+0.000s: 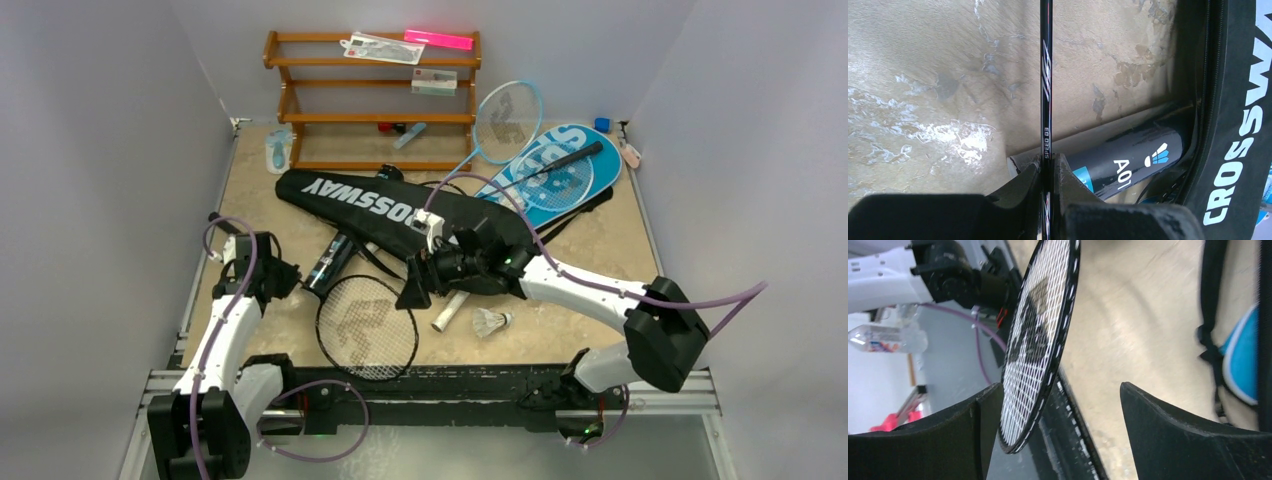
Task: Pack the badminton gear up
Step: Adjust the racket.
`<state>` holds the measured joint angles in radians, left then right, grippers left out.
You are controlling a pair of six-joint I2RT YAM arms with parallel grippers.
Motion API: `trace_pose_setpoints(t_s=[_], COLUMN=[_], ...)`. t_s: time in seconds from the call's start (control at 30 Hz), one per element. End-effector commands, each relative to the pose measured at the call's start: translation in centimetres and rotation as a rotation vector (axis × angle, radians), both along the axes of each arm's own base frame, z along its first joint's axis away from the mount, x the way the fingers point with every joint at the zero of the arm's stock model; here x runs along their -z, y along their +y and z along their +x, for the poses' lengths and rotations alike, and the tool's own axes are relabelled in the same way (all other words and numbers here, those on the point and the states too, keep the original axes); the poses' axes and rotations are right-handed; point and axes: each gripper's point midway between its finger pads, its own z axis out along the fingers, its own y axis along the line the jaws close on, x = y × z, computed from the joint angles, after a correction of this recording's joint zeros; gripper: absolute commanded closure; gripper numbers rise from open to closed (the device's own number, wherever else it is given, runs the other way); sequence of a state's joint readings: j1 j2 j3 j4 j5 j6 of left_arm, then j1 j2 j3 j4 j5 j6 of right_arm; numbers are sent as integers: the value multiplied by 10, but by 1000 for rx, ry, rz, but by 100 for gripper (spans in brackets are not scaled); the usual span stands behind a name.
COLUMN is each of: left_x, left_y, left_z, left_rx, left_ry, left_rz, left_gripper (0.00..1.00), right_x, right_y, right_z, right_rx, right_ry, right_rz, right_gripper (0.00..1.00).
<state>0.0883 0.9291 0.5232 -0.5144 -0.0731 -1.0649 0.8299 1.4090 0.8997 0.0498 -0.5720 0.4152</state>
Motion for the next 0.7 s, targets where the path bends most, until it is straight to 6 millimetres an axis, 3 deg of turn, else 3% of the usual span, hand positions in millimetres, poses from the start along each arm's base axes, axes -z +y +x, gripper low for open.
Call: trace_pose_setpoints(t_s=[0.0, 0.07, 0.33, 0.37, 0.47, 0.67], left_x=[-20, -23, -19, -17, -8, -1], left_y=[-4, -3, -3, -2, 7, 31], left_z=[15, 15, 20, 20, 15, 15], left_rx=[5, 2, 4, 6, -22, -53], left_ry=[-79, -84, -79, -70, -24, -40], left_rz=[-21, -18, -21, -22, -32, -77], left_gripper=[100, 100, 100, 97, 77, 66], right_x=[-8, -8, -17, -17, -17, -21], right_y=[13, 14, 13, 12, 10, 9], right_z=[-28, -31, -46, -46, -47, -48], right_rx=[-66, -83, -141, -139, -132, -129], right_ry=[104, 122, 188, 191, 193, 209], right_rz=[76, 88, 115, 109, 99, 107], right_gripper=[16, 28, 95, 100, 100, 100])
